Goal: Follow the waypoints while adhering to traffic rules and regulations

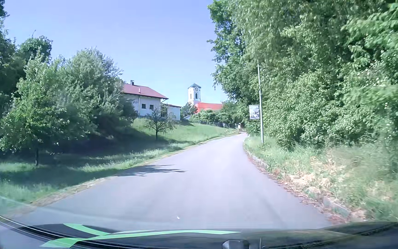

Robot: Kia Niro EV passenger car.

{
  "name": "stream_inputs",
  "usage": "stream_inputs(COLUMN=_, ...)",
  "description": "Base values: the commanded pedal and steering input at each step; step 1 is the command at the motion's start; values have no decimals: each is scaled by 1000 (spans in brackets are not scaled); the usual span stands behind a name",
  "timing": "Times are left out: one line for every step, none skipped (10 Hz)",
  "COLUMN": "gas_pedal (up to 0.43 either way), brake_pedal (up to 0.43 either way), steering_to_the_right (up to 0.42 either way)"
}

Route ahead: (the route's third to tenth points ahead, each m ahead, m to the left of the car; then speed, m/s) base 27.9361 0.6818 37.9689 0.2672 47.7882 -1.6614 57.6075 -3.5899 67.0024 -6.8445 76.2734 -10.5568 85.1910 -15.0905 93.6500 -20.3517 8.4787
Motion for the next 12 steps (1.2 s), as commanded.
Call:
stream_inputs(gas_pedal=157, brake_pedal=0, steering_to_the_right=6)
stream_inputs(gas_pedal=157, brake_pedal=0, steering_to_the_right=6)
stream_inputs(gas_pedal=157, brake_pedal=0, steering_to_the_right=6)
stream_inputs(gas_pedal=157, brake_pedal=0, steering_to_the_right=6)
stream_inputs(gas_pedal=157, brake_pedal=0, steering_to_the_right=6)
stream_inputs(gas_pedal=169, brake_pedal=0, steering_to_the_right=6)
stream_inputs(gas_pedal=177, brake_pedal=0, steering_to_the_right=6)
stream_inputs(gas_pedal=189, brake_pedal=0, steering_to_the_right=6)
stream_inputs(gas_pedal=189, brake_pedal=0, steering_to_the_right=6)
stream_inputs(gas_pedal=189, brake_pedal=0, steering_to_the_right=6)
stream_inputs(gas_pedal=189, brake_pedal=0, steering_to_the_right=6)
stream_inputs(gas_pedal=189, brake_pedal=0, steering_to_the_right=6)
